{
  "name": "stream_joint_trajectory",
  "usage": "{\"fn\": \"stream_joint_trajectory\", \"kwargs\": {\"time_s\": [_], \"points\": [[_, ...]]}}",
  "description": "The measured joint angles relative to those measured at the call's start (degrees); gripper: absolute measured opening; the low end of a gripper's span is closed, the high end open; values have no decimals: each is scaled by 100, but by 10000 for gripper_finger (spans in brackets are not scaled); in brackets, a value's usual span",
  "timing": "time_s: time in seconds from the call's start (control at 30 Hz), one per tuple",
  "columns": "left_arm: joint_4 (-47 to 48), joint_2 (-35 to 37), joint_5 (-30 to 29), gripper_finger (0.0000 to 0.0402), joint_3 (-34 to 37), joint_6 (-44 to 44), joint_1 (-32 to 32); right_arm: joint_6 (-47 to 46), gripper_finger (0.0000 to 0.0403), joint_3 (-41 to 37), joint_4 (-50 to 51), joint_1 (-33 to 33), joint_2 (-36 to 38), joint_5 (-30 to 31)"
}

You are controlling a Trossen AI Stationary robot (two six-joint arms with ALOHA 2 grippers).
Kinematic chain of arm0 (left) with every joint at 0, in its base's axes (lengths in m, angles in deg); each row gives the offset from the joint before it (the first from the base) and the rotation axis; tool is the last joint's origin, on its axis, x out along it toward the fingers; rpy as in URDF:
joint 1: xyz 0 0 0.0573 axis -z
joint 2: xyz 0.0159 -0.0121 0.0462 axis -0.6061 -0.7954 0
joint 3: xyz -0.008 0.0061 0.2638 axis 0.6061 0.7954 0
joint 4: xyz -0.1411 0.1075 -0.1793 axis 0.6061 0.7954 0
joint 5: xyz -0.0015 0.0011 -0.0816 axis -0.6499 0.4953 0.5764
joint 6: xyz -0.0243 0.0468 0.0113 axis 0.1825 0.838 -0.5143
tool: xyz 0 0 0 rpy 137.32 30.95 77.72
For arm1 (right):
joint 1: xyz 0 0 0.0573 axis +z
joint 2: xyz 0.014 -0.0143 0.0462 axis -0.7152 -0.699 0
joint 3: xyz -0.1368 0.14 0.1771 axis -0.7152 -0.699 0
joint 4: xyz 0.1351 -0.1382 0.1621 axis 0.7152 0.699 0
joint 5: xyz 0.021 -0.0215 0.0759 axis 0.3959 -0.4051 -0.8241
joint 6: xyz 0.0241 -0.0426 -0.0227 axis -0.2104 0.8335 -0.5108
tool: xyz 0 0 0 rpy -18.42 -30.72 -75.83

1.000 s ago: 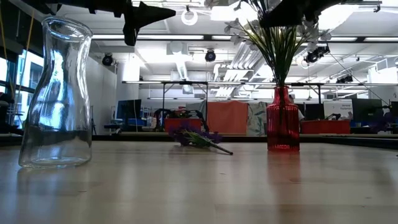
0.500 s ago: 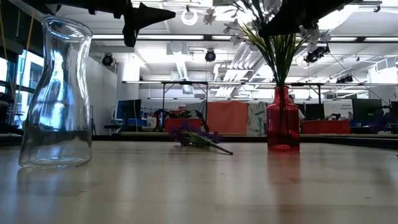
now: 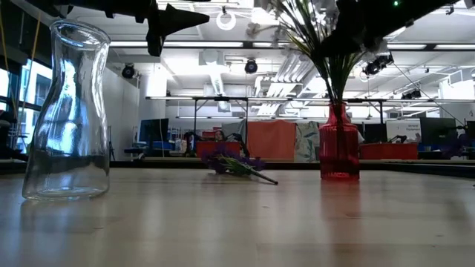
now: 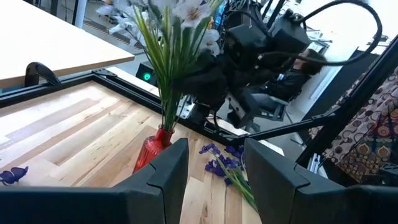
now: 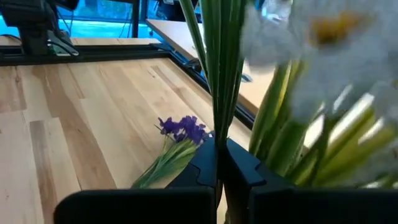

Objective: Sort flowers into vase by color
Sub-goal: Put the white flowers into the red vase

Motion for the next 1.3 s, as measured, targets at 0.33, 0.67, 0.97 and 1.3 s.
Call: {"fn": "stream_joint_trajectory", "kwargs": {"time_s": [0.33, 0.67, 0.97, 1.3], "points": [[-1, 0, 2, 142, 0, 2, 0, -126, 0, -132, -151, 22, -2, 68], [-1, 0, 1, 142, 0, 4, 0, -1070, 0, -134, 834, 17, 2, -65], [-1, 0, 2, 142, 0, 2, -2, -1559, 0, -132, 904, 13, 2, -206], [-1, 0, 0, 142, 0, 4, 0, -1878, 1, -134, 1159, 15, 2, -723]]}}
